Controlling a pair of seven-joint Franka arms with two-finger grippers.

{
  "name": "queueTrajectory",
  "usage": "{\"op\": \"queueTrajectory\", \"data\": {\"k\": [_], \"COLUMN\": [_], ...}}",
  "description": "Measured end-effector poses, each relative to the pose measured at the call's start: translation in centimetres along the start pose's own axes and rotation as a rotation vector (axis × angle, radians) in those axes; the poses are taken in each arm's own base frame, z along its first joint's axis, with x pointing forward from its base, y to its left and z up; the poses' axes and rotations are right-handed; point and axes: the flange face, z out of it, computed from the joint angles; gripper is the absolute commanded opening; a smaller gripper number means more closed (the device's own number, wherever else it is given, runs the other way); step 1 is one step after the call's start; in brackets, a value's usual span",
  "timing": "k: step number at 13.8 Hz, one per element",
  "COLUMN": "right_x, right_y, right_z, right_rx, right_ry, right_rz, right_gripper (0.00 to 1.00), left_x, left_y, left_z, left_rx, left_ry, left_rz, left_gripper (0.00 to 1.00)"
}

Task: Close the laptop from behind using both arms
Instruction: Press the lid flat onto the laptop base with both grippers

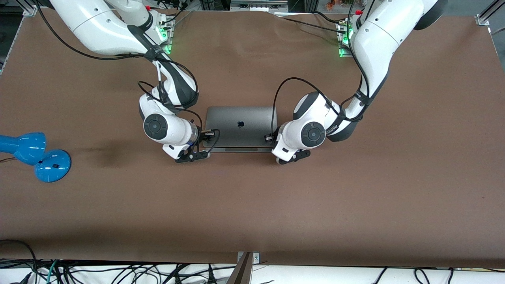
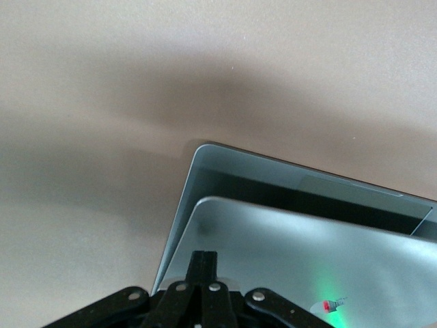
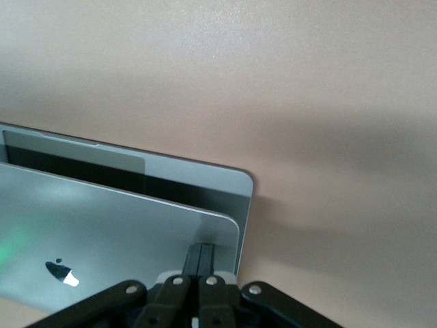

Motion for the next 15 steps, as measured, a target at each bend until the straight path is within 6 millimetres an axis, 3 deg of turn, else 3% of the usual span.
{"op": "queueTrajectory", "data": {"k": [9,15], "right_x": [1.2,1.4], "right_y": [1.4,1.2], "right_z": [2.9,3.5], "right_rx": [0.01,0.014], "right_ry": [0.027,0.028], "right_rz": [-0.038,-0.04], "right_gripper": [0.0,0.0], "left_x": [1.4,1.9], "left_y": [-0.3,-0.4], "left_z": [2.6,3.6], "left_rx": [0.008,-0.002], "left_ry": [0.045,0.05], "left_rz": [0.02,0.017], "left_gripper": [0.0,0.0]}}
